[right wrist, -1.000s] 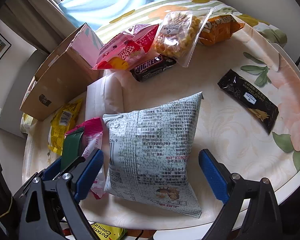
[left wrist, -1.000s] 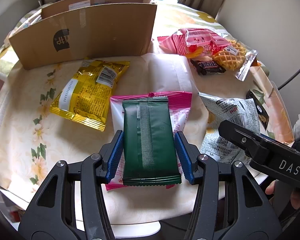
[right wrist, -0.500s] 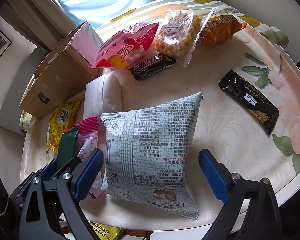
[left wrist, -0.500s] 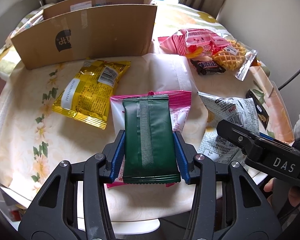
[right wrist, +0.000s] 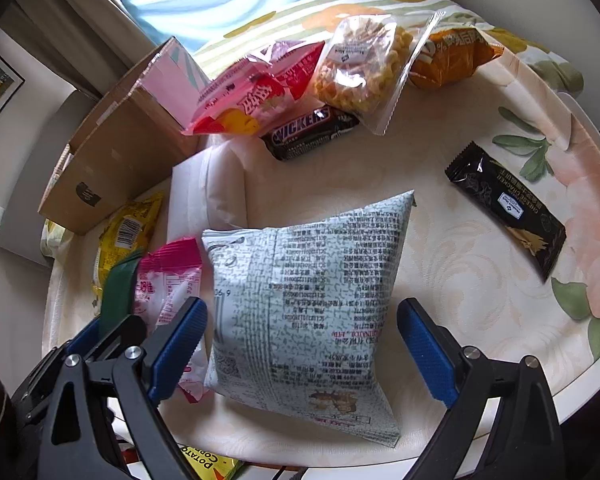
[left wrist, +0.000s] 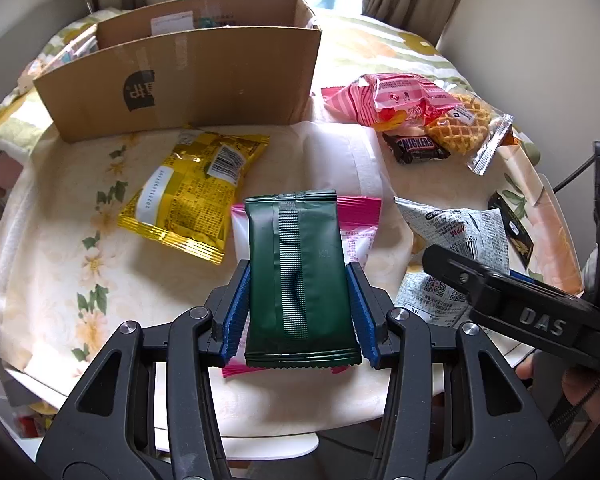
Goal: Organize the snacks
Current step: 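Grasp the green packet with left tool while right tool grasps the grey printed bag, then lower both held packets into the cardboard box and open both tools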
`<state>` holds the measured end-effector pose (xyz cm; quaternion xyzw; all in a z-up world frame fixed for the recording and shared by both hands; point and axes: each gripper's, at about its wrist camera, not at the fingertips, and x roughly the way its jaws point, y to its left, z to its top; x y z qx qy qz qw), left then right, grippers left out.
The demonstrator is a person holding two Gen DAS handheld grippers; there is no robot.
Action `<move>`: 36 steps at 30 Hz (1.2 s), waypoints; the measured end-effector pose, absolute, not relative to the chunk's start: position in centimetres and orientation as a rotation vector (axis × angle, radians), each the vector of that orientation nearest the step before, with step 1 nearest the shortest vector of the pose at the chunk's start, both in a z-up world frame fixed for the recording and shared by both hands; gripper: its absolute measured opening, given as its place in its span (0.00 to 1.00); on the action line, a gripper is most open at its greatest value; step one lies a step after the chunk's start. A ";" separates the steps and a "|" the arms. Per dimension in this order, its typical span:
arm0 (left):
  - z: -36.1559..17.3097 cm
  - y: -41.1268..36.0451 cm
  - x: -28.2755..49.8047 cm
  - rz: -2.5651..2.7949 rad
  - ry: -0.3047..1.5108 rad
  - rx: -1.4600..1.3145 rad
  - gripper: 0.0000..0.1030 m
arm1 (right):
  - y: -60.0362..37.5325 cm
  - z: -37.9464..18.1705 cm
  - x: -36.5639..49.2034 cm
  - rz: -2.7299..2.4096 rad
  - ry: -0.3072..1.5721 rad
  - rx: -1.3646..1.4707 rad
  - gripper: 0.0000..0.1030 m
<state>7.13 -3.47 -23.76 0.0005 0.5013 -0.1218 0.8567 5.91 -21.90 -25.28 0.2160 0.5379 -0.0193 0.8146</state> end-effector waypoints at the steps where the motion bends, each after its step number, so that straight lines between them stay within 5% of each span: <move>1: -23.7 -3.4 7.1 -0.253 1.052 0.004 0.42 | -21.9 -25.5 6.0 -0.040 1.159 0.457 0.89; 12: -23.0 -2.9 7.2 -0.225 1.048 -0.007 0.42 | -21.3 -25.7 6.4 0.026 1.173 0.443 0.49; 36: -9.4 -0.7 16.4 -0.092 0.814 -0.085 0.42 | -21.1 -10.1 16.2 0.271 0.964 0.187 0.47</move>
